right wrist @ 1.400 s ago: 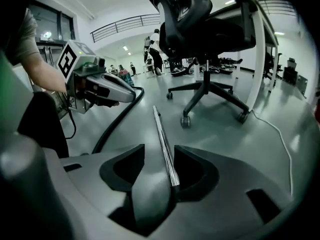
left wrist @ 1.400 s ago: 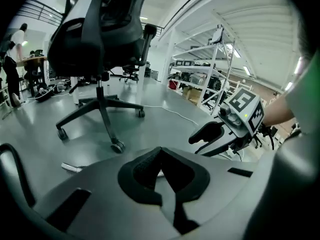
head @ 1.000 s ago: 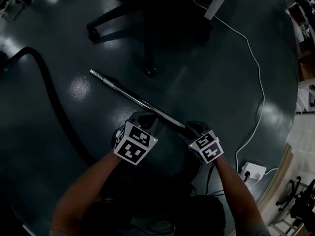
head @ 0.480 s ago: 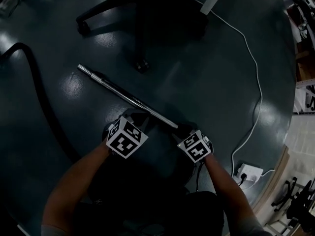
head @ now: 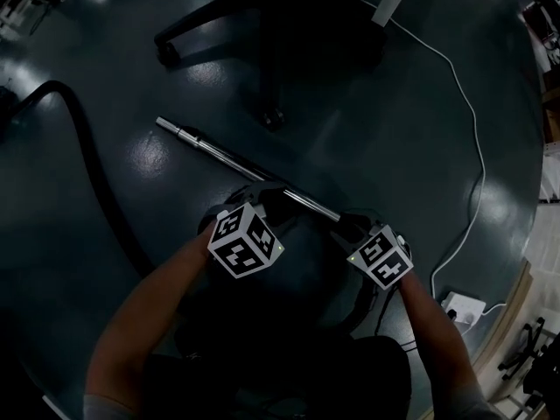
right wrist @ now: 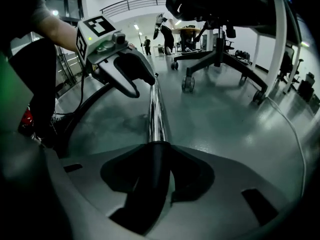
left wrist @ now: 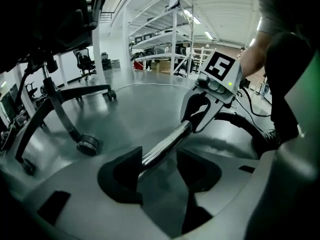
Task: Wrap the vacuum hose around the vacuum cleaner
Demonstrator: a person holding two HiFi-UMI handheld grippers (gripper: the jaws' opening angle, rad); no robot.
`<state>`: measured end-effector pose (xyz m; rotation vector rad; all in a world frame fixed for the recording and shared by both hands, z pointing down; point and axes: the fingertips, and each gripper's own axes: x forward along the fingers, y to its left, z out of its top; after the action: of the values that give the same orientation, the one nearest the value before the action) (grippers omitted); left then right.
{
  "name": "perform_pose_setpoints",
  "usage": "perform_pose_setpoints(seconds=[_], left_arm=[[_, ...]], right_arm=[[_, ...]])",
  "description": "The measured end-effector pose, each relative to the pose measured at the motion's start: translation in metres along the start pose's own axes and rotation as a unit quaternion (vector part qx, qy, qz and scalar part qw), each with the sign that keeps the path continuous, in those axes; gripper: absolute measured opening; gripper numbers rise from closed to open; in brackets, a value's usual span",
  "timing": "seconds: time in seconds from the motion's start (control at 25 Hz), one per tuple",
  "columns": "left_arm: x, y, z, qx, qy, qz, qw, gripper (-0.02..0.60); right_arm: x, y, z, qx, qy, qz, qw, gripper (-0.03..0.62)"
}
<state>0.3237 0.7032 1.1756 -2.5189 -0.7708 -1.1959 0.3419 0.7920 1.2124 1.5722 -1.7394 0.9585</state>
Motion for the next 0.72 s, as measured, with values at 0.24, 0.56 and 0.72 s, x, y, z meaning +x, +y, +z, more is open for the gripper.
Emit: perform_pose_setpoints(seconds=[0.24,0.56,0.72], left_arm=[[-0.002,0.008,0.007,0.107,0.028,-0.008,0.9939,0.258],[0.005,-0.005,0.015,0.197,0.061,-0.057,0.977,0.264],[0.006,-0.018,0.007,0.205,0.071,-0.07,0.9737,0.261]], right_arm=[[-0.024,-0.006,0.027,-0.038,-0.014,0.014,0.999,0.156],[-0.052,0.01,0.053,-0.076,-0.032,0.06,0.995,0.156],[-0.064,0.02,0.068,-0.091,-0.046,0.079,0.992,0.153]])
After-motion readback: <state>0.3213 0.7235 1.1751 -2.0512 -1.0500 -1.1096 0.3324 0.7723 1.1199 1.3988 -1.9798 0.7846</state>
